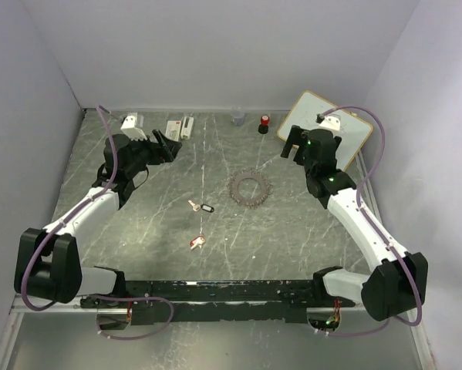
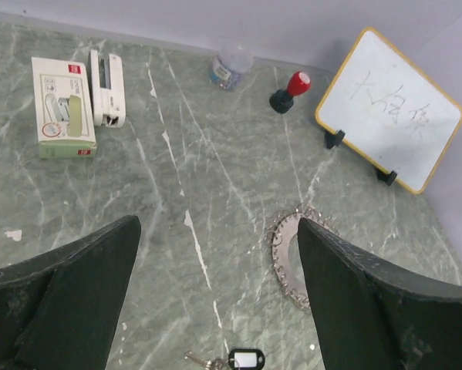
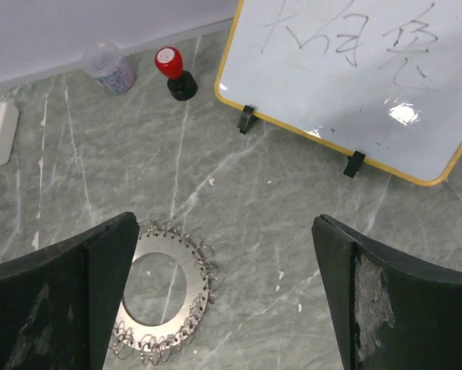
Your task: Put the keys on the keyring
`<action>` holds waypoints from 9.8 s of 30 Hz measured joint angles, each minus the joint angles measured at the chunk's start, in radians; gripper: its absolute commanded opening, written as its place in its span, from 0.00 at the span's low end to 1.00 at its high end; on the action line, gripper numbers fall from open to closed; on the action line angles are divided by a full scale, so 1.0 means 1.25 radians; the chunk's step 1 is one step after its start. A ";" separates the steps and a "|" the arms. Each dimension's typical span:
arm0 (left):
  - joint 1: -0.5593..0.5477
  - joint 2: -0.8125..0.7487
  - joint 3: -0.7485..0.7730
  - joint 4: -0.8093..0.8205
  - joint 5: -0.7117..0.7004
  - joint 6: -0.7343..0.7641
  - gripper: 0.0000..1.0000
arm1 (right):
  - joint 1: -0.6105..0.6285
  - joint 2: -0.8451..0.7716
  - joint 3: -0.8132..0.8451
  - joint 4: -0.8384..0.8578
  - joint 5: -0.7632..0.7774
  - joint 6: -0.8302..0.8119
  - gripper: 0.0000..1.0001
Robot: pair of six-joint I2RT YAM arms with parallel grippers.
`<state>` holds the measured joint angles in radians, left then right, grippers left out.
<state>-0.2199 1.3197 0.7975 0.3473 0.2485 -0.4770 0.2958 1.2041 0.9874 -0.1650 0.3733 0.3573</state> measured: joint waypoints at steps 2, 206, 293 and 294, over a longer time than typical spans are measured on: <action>0.000 -0.006 -0.009 0.015 0.001 -0.018 0.94 | 0.001 -0.009 -0.011 0.016 -0.005 -0.008 1.00; -0.484 -0.123 -0.279 -0.199 -0.188 0.052 0.67 | 0.114 -0.165 -0.204 0.156 -0.893 -0.516 0.00; -0.510 -0.110 0.006 -0.065 -0.014 0.292 0.07 | 0.114 -0.113 -0.214 0.133 -1.111 -0.632 0.00; -0.510 -0.110 0.006 -0.066 -0.007 0.293 0.07 | 0.114 -0.113 -0.211 0.133 -1.111 -0.634 0.00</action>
<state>-0.8574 1.1824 0.8051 0.2653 0.2394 -0.1104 0.4385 1.0630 0.7235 0.0017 -1.0153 -0.4351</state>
